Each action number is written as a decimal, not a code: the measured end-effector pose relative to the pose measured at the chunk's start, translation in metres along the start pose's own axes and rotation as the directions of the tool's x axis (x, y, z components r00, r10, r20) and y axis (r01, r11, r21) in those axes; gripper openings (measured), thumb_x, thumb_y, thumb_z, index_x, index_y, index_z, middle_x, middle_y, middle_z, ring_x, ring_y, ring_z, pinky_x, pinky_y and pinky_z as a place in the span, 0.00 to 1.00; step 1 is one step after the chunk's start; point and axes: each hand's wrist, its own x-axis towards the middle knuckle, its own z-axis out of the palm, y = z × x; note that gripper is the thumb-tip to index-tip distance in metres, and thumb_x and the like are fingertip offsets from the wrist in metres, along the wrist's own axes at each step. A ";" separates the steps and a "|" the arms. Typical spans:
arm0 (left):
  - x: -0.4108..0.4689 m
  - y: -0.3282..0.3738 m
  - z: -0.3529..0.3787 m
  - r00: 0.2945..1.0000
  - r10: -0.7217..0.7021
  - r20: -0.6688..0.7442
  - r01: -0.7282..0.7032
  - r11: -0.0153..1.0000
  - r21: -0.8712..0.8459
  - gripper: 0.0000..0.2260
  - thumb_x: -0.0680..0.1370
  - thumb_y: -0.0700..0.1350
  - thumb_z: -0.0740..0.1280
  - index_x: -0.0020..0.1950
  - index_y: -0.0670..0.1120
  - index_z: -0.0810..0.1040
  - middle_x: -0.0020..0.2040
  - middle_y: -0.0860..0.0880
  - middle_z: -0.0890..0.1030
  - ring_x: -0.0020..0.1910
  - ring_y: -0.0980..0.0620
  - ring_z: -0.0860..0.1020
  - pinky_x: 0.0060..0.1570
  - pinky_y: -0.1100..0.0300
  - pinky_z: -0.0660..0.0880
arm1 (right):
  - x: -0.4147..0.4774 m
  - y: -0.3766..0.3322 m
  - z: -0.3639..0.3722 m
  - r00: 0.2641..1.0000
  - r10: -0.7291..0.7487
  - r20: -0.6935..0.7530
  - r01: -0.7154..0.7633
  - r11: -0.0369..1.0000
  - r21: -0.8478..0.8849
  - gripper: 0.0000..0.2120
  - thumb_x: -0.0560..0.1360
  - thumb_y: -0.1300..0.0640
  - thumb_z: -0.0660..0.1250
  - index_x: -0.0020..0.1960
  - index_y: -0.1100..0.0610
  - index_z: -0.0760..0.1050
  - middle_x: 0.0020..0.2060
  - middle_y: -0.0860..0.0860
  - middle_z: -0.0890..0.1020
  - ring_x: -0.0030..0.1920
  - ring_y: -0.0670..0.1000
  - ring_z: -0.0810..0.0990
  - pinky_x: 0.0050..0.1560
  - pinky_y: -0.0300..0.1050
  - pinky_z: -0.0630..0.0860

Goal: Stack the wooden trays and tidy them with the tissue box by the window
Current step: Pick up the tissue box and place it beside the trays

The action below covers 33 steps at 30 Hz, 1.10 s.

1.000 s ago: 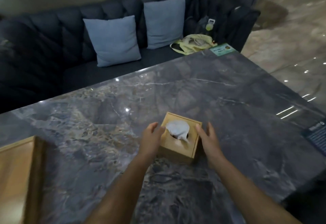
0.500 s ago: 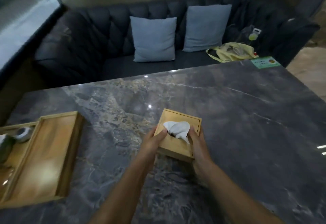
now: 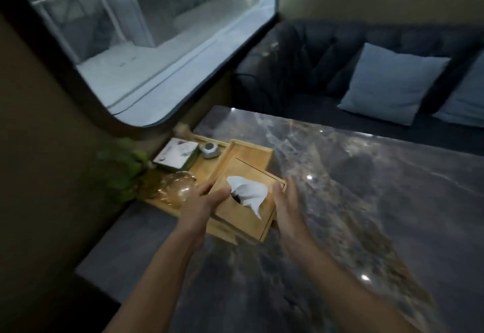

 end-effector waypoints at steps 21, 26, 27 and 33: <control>0.001 -0.074 -0.225 0.905 -0.328 -0.270 0.280 0.939 -0.201 0.13 0.70 0.43 0.72 0.52 0.40 0.79 0.47 0.41 0.83 0.45 0.47 0.81 0.43 0.55 0.77 | -0.018 0.078 0.198 0.897 0.344 0.277 -0.238 0.905 -0.353 0.23 0.75 0.58 0.62 0.68 0.51 0.60 0.56 0.49 0.75 0.53 0.50 0.74 0.52 0.46 0.70; 0.004 -0.078 -0.228 0.891 -0.334 -0.307 0.282 0.938 -0.202 0.15 0.70 0.47 0.71 0.55 0.44 0.76 0.57 0.42 0.78 0.55 0.44 0.76 0.58 0.49 0.73 | -0.016 0.088 0.200 0.910 0.342 0.233 -0.258 0.909 -0.328 0.31 0.74 0.50 0.65 0.72 0.47 0.53 0.63 0.50 0.72 0.57 0.53 0.74 0.54 0.54 0.76; 0.003 -0.078 -0.228 0.871 -0.343 -0.352 0.297 0.938 -0.180 0.17 0.70 0.49 0.71 0.56 0.45 0.74 0.58 0.44 0.76 0.56 0.45 0.74 0.59 0.49 0.72 | -0.016 0.089 0.198 0.903 0.370 0.220 -0.284 0.896 -0.341 0.33 0.74 0.48 0.66 0.72 0.44 0.51 0.64 0.52 0.71 0.58 0.56 0.75 0.52 0.58 0.79; -0.020 -0.086 -0.222 0.830 -0.372 -0.416 0.405 0.914 -0.011 0.22 0.73 0.60 0.64 0.61 0.50 0.65 0.52 0.45 0.78 0.42 0.47 0.82 0.28 0.57 0.78 | -0.009 0.089 0.192 0.805 0.504 0.314 -0.430 0.860 -0.276 0.35 0.74 0.50 0.66 0.70 0.33 0.48 0.64 0.57 0.72 0.50 0.65 0.80 0.29 0.52 0.81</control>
